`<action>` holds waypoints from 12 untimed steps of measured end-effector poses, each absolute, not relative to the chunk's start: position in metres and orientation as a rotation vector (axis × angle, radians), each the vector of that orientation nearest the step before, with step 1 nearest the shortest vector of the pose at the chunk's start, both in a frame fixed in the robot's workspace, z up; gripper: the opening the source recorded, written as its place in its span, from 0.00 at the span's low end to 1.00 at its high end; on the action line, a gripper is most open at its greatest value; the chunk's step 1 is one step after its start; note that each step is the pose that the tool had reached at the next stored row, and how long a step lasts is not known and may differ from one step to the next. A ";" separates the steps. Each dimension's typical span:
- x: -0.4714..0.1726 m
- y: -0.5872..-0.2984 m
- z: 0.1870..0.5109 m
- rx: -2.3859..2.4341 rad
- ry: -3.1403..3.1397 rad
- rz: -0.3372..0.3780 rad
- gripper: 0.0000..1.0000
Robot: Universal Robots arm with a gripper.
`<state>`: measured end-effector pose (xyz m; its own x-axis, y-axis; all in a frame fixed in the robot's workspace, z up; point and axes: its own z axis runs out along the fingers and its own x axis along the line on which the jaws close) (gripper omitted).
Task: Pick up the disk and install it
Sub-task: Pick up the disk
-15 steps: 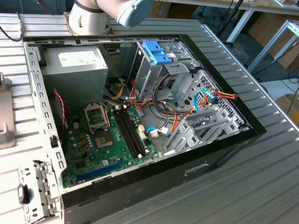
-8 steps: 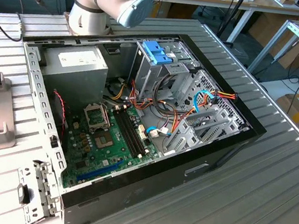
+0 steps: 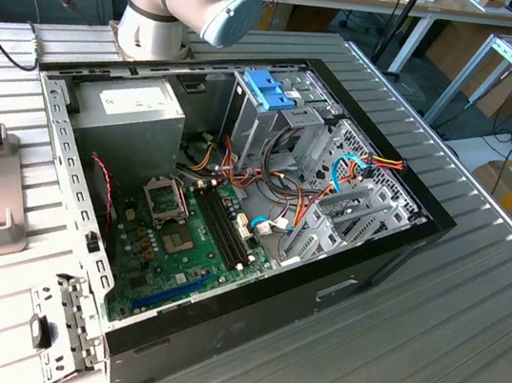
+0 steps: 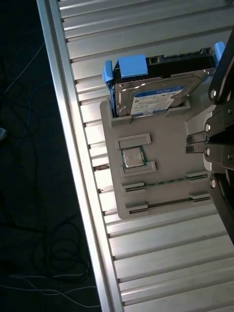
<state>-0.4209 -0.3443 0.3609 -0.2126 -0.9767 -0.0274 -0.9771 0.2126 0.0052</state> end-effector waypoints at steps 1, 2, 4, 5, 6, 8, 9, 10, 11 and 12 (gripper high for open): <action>-0.421 -0.344 0.361 -1.969 2.425 0.033 0.11; -0.421 -0.344 0.361 -1.976 2.419 0.033 0.11; -0.421 -0.344 0.361 -1.990 2.408 0.034 0.11; -0.421 -0.344 0.361 -2.035 2.370 0.034 0.11; -0.421 -0.344 0.361 -2.080 2.332 0.035 0.11; -0.421 -0.344 0.361 -2.146 2.272 0.035 0.11; -0.421 -0.344 0.361 -2.154 2.264 0.035 0.11; -0.421 -0.344 0.361 -2.159 2.259 0.035 0.11; -0.421 -0.344 0.361 -2.164 2.255 0.036 0.11; -0.421 -0.344 0.361 -2.169 2.250 0.036 0.11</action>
